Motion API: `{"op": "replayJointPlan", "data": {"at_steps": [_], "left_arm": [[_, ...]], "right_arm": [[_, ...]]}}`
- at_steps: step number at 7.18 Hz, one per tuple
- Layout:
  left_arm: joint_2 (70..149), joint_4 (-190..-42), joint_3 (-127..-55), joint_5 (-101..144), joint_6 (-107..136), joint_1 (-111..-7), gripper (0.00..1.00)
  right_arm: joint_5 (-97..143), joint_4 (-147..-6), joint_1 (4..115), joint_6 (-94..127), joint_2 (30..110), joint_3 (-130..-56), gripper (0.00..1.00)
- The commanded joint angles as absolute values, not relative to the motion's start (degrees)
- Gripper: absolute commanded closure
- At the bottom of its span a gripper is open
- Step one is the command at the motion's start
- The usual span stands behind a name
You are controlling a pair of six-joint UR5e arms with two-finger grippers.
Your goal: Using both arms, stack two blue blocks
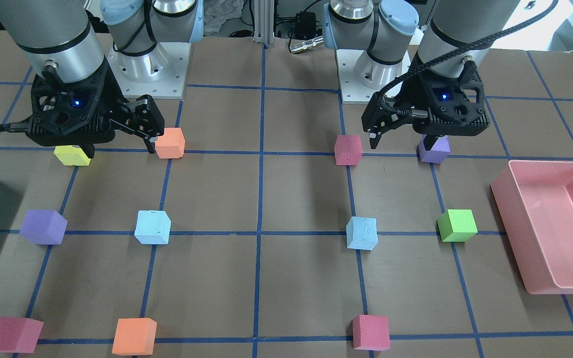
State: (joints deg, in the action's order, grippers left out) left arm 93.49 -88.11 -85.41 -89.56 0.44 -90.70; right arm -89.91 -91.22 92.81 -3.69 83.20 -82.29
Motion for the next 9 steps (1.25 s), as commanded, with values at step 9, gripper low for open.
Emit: {"op": "replayJointPlan", "data": {"at_steps": [9], "left_arm": [[106.9,-75.3,-88.4,-89.5,-0.3,-90.3,0.0]], "right_arm": [[-91.6,-133.6,90.6,-6.1,66.8,-107.7,0.09]]}}
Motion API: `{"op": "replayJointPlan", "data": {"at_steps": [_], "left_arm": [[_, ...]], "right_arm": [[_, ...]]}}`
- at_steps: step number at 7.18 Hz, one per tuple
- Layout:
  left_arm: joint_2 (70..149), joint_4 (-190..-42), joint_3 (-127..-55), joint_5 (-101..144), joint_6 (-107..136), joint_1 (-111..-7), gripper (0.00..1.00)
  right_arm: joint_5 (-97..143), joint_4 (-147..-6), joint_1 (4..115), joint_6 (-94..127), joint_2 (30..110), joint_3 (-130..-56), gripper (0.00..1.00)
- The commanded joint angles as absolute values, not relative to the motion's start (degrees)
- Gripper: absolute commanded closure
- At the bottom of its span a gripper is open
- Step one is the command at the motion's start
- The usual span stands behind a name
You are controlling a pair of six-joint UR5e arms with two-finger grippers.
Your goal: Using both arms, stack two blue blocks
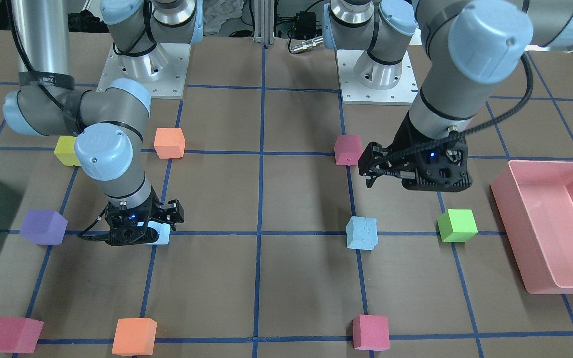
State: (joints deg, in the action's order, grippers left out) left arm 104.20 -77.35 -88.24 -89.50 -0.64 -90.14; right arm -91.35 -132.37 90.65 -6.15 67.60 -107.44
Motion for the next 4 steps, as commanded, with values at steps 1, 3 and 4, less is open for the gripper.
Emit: {"op": "replayJointPlan", "data": {"at_steps": [1,3,4], "left_arm": [[109.6,-74.5,-88.3,-89.5,-0.3,-90.3,0.0],[114.8,-69.9,-88.9,-89.5,-0.4,-90.3,0.0],[116.8,-68.1,-88.9,-89.6,-1.0,-90.3,0.0]], "right_arm": [[-91.2,-133.9,90.6,-6.0,66.4,-107.8,0.19],[-91.6,-133.8,90.4,-6.2,66.4,-108.7,0.51],[-91.6,-133.6,90.4,-6.1,66.4,-108.8,0.48]]}}
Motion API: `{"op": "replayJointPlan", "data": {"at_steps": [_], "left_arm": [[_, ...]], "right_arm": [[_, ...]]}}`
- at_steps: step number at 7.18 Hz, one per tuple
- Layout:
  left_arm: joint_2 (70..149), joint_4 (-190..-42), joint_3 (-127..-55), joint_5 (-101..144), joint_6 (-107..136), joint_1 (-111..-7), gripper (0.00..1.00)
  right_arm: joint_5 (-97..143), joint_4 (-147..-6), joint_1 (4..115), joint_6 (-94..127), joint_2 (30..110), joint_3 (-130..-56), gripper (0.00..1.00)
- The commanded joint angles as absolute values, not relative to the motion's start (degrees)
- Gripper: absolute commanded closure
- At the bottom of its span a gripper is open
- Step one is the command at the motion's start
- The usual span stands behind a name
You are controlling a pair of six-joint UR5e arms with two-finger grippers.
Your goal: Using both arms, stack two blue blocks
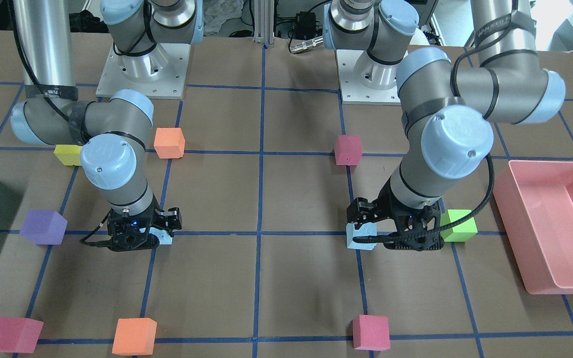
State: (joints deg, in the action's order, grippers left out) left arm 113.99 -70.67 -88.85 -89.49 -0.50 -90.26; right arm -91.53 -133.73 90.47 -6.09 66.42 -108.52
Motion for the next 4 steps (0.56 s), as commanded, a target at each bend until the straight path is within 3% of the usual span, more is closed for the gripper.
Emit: {"op": "replayJointPlan", "data": {"at_steps": [1,2,3,4], "left_arm": [[117.8,-67.9,-89.2,-89.9,-1.3,-90.2,0.0],[118.8,-67.9,-89.3,-90.0,-1.1,-90.2,0.0],[119.8,-67.1,-90.1,-90.1,-1.1,-90.2,0.0],[120.2,-64.2,-91.9,-90.1,-1.1,-90.2,0.0]], "right_arm": [[-91.4,-133.6,90.3,-6.0,66.4,-109.1,0.38],[-91.1,-133.9,89.9,-6.0,66.4,-109.8,0.39],[-90.9,-133.9,89.7,-5.7,66.4,-109.9,0.49],[-91.0,-133.9,89.7,-5.5,66.4,-109.9,0.7]]}}
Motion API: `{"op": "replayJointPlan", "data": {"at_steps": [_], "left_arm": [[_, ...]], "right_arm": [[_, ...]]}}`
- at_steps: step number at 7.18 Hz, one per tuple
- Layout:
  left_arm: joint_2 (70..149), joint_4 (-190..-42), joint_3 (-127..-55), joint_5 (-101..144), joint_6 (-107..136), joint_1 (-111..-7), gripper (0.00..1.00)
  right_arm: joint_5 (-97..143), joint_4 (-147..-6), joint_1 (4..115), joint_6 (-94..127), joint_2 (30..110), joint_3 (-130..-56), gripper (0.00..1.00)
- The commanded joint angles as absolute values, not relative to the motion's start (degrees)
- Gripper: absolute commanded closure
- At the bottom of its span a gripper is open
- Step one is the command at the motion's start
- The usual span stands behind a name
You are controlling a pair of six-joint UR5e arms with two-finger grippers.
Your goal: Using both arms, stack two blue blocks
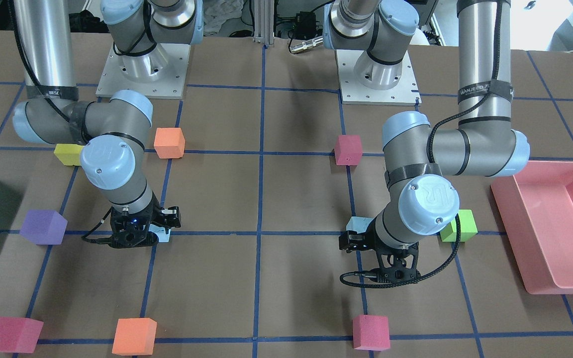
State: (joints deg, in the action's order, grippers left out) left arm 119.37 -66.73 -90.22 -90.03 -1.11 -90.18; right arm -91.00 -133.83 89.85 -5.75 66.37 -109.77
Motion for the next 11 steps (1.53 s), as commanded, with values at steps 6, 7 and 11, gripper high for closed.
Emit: {"op": "replayJointPlan", "data": {"at_steps": [6,7,11], "left_arm": [[116.7,-59.5,-101.1,-90.3,-1.4,-90.8,0.0],[116.2,-59.6,-101.2,-90.3,-1.4,-90.8,0.0],[116.0,-59.3,-101.2,-90.1,-1.9,-90.6,0.28]], "right_arm": [[-89.0,-130.6,94.8,0.2,66.4,-101.8,0.69],[-83.7,-130.7,95.9,1.3,66.1,-100.0,0.68],[-79.3,-131.0,102.0,5.7,53.8,-83.9,0.67]]}}
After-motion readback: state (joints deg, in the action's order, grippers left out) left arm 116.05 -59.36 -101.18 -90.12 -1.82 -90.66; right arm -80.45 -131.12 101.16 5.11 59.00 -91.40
